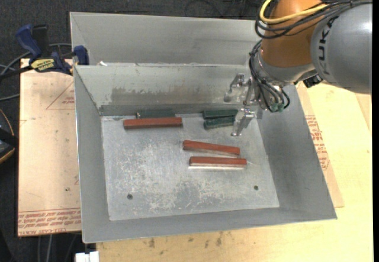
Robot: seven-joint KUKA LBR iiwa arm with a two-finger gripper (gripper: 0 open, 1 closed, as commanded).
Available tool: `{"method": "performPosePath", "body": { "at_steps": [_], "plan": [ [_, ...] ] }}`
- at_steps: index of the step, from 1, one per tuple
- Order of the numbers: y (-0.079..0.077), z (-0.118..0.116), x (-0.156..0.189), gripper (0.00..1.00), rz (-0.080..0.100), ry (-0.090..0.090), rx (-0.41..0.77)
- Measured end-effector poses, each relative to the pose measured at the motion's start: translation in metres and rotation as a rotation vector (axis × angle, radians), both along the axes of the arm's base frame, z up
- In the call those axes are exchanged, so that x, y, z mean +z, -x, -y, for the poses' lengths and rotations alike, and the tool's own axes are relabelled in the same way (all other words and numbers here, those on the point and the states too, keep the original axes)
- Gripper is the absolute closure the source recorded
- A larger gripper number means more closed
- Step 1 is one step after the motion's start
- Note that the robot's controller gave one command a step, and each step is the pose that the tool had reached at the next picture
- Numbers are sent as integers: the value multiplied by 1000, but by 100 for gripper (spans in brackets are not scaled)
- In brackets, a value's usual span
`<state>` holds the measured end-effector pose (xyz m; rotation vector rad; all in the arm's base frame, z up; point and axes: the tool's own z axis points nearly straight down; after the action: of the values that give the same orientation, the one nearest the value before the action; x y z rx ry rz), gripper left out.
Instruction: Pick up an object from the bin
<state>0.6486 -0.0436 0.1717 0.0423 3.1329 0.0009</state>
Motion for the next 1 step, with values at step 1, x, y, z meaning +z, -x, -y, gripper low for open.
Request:
{"method": "performPosePath", "body": {
  "at_steps": [1],
  "plan": [
    [-12, -5, -87, 100, 29, -2, -268]
  ]
}}
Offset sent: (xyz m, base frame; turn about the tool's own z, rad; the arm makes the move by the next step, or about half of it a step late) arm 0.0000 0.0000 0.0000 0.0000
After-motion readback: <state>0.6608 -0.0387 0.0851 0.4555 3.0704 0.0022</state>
